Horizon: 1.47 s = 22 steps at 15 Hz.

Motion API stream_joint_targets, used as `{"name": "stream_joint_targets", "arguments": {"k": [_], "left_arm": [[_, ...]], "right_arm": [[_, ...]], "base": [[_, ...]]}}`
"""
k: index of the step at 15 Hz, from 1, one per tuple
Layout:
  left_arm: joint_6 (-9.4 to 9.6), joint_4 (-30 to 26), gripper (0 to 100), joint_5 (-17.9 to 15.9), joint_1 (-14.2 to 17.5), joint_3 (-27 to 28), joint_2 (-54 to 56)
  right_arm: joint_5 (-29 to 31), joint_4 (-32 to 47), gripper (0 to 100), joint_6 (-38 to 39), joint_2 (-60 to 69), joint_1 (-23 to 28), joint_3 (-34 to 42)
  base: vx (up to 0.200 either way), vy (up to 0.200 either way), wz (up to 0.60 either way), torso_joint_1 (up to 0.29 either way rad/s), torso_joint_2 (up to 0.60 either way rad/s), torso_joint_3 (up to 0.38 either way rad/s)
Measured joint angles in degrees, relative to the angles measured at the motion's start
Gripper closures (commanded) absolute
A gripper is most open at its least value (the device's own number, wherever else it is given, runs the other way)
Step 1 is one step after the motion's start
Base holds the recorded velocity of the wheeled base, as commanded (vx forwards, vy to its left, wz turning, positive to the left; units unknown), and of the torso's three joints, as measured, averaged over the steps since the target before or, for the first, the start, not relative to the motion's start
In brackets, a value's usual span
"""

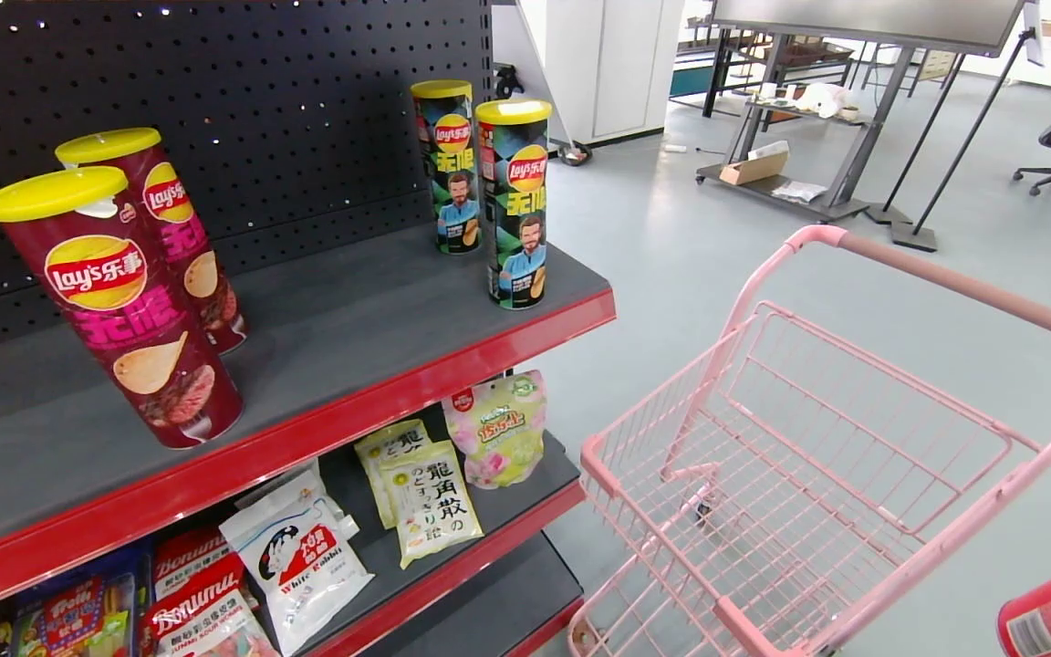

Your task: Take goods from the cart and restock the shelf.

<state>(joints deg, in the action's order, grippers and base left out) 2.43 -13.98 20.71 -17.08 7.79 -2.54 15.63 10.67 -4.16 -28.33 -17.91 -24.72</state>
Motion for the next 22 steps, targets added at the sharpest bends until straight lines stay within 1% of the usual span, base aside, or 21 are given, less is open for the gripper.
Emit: {"name": "stream_joint_targets", "arguments": {"k": [15, 21, 22], "left_arm": [[-0.02, 0.00, 0, -0.27, 0.02, 0.04, 0.34], [0.00, 0.02, 0, -0.27, 0.02, 0.01, 0.34], [-0.05, -0.02, 0, -0.27, 0.02, 0.01, 0.34]], "right_arm": [[0.02, -0.02, 100, -0.40, -0.06, 0.00, 1.08], [-0.06, -0.07, 100, -0.62, -0.35, 0.00, 0.98], [-0.01, -0.02, 100, -0.95, -0.35, -0.02, 0.98]], "base": [[0.000, 0.000, 0.00, 0.165, -0.40, -0.242], [0.000, 0.000, 0.00, 0.132, -0.30, -0.161], [0.000, 0.000, 0.60, 0.017, -0.04, -0.022]]}}
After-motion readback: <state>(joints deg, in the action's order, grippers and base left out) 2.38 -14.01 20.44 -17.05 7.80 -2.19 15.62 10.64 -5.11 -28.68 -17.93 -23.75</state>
